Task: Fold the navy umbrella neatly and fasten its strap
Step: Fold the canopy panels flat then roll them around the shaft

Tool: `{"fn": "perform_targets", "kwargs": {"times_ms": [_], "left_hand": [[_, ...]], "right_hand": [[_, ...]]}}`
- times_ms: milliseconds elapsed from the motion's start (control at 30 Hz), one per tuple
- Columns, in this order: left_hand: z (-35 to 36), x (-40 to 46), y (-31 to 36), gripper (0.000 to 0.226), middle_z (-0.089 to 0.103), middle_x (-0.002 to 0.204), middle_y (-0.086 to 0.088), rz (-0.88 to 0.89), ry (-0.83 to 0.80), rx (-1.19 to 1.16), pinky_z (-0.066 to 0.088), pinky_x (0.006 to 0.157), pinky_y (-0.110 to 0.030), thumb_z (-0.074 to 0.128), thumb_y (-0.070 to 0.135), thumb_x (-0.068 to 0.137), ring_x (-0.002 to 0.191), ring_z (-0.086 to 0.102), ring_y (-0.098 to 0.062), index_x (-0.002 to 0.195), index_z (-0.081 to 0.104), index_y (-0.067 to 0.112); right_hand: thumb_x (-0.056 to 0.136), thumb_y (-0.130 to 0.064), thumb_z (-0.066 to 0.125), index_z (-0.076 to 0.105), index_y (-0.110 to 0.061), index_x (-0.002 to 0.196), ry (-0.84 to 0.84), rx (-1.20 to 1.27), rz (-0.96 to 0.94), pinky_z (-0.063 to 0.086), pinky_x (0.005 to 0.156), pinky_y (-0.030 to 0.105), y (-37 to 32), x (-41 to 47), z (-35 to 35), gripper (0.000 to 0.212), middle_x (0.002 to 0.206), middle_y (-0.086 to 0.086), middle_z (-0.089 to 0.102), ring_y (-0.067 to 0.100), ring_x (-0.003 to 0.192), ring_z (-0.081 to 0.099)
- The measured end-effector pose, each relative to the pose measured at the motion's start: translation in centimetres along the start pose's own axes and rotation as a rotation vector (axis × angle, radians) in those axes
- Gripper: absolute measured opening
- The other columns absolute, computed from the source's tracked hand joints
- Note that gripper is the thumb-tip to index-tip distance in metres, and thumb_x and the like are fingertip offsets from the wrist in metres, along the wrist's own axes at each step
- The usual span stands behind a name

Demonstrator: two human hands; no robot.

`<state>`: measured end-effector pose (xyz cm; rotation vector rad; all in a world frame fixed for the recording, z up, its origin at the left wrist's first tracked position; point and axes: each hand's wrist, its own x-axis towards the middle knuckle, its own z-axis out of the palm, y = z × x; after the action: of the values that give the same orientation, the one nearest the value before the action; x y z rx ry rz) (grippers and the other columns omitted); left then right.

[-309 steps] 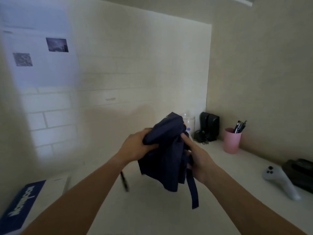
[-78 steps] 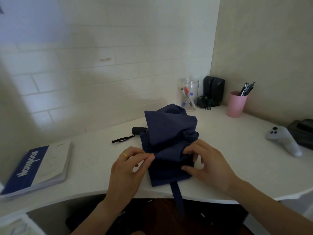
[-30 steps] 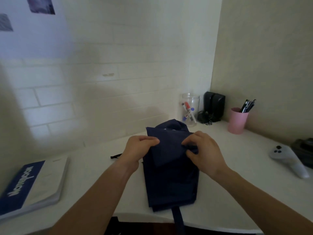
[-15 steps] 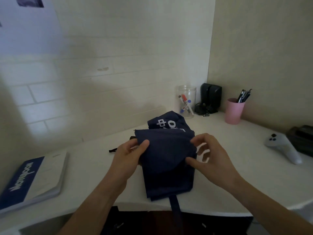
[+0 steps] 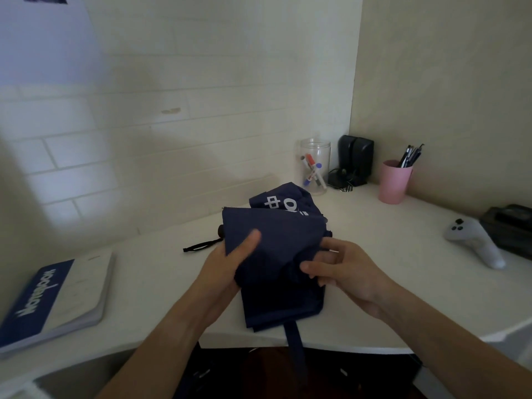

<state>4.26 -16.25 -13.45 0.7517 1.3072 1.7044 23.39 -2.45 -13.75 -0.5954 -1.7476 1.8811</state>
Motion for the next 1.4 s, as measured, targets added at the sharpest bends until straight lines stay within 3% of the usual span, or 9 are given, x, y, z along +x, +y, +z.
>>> {"fn": "perform_targets", "kwargs": {"times_ms": [233, 600, 733, 800, 900, 1000, 1100, 1200, 1400], "left_hand": [[-1.1, 0.1, 0.3, 0.047, 0.074, 0.128, -0.007, -0.035, -0.163, 0.207, 0.047, 0.108, -0.041, 0.077, 0.012, 0.081, 0.122, 0.067, -0.026, 0.127, 0.066, 0.011], [-1.0, -0.6, -0.2, 0.048, 0.074, 0.127, 0.010, -0.115, -0.155, 0.194, 0.042, 0.110, -0.033, 0.073, 0.043, 0.084, 0.121, 0.067, -0.010, 0.127, 0.064, 0.026], [-1.4, -1.4, -0.7, 0.027, 0.081, 0.087, 0.014, 0.004, 0.093, 0.480, 0.052, 0.076, -0.016, 0.068, 0.048, 0.090, 0.083, 0.075, -0.004, 0.088, 0.077, 0.022], [-2.2, -1.9, -1.6, 0.053, 0.058, 0.046, 0.012, 0.107, 0.208, 0.735, 0.037, 0.049, -0.017, 0.074, 0.047, 0.087, 0.044, 0.055, -0.005, 0.047, 0.051, 0.021], [-2.8, -2.3, -3.3, 0.072, 0.028, 0.035, 0.010, 0.174, 0.282, 0.968, 0.022, 0.044, -0.021, 0.076, 0.055, 0.082, 0.035, 0.030, -0.007, 0.045, 0.022, 0.025], [-2.6, -2.3, -4.1, 0.074, 0.030, 0.032, 0.008, 0.255, 0.280, 1.118, 0.026, 0.047, -0.023, 0.074, 0.064, 0.079, 0.036, 0.033, -0.008, 0.043, 0.023, 0.024], [-2.6, -1.8, -4.5, 0.073, 0.036, 0.038, 0.007, 0.277, 0.281, 1.257, 0.037, 0.056, -0.032, 0.070, 0.070, 0.077, 0.041, 0.041, -0.010, 0.044, 0.027, 0.021], [-3.4, -1.7, -4.8, 0.073, 0.049, 0.049, 0.008, 0.270, 0.289, 1.351, 0.049, 0.067, -0.039, 0.058, 0.083, 0.072, 0.048, 0.051, -0.009, 0.043, 0.035, 0.020], [-3.8, -3.1, -4.6, 0.063, 0.053, 0.084, 0.012, 0.297, 0.381, 1.567, 0.043, 0.074, -0.033, 0.048, 0.093, 0.063, 0.079, 0.053, -0.010, 0.064, 0.049, 0.031]], "right_hand": [[0.076, 0.004, 0.080, 0.070, -0.003, 0.110, 0.024, -0.075, 0.021, 0.043, 0.047, 0.023, -1.0, 0.4, -1.7, 0.036, 0.083, 0.014, 0.070, 0.018, 0.059, 0.058], [0.076, -0.009, 0.085, 0.057, -0.021, 0.123, 0.073, -0.098, 0.023, 0.052, 0.047, 0.028, -0.4, -0.7, -0.5, 0.056, 0.095, 0.013, 0.068, 0.028, 0.054, 0.063], [0.083, 0.010, 0.072, 0.058, -0.012, 0.123, 0.086, -0.025, -0.032, 0.061, 0.068, 0.032, 0.4, -1.1, -0.7, 0.049, 0.081, 0.020, 0.062, 0.035, 0.072, 0.070], [0.087, 0.006, 0.069, 0.060, -0.011, 0.119, 0.077, -0.111, -0.037, 0.060, 0.069, 0.032, 0.8, -1.4, -1.1, 0.037, 0.074, 0.018, 0.065, 0.030, 0.071, 0.067], [0.091, -0.014, 0.070, 0.068, -0.019, 0.100, 0.178, -0.358, -0.039, 0.053, 0.065, 0.028, 1.8, -1.4, -0.9, 0.011, 0.069, 0.006, 0.071, 0.019, 0.065, 0.065], [0.092, -0.030, 0.067, 0.066, -0.032, 0.090, 0.467, -0.854, -0.411, 0.043, 0.066, 0.016, 2.1, -0.9, 0.2, 0.003, 0.079, -0.011, 0.068, 0.005, 0.072, 0.061], [0.100, -0.028, 0.054, 0.065, -0.026, 0.116, 0.247, -1.132, -0.713, 0.045, 0.095, 0.024, 1.1, 0.1, 1.5, 0.020, 0.118, -0.009, 0.065, 0.009, 0.111, 0.056], [0.100, -0.040, 0.047, 0.055, -0.031, 0.138, -0.043, -1.333, -0.563, 0.035, 0.117, 0.035, 2.4, 0.8, 1.0, 0.040, 0.157, -0.009, 0.040, 0.010, 0.144, 0.034], [0.100, -0.062, 0.018, 0.020, -0.039, 0.156, -0.283, -1.551, -0.408, 0.004, 0.127, 0.032, 5.2, -0.5, -1.5, 0.061, 0.167, -0.015, -0.011, 0.003, 0.151, -0.019]]}}
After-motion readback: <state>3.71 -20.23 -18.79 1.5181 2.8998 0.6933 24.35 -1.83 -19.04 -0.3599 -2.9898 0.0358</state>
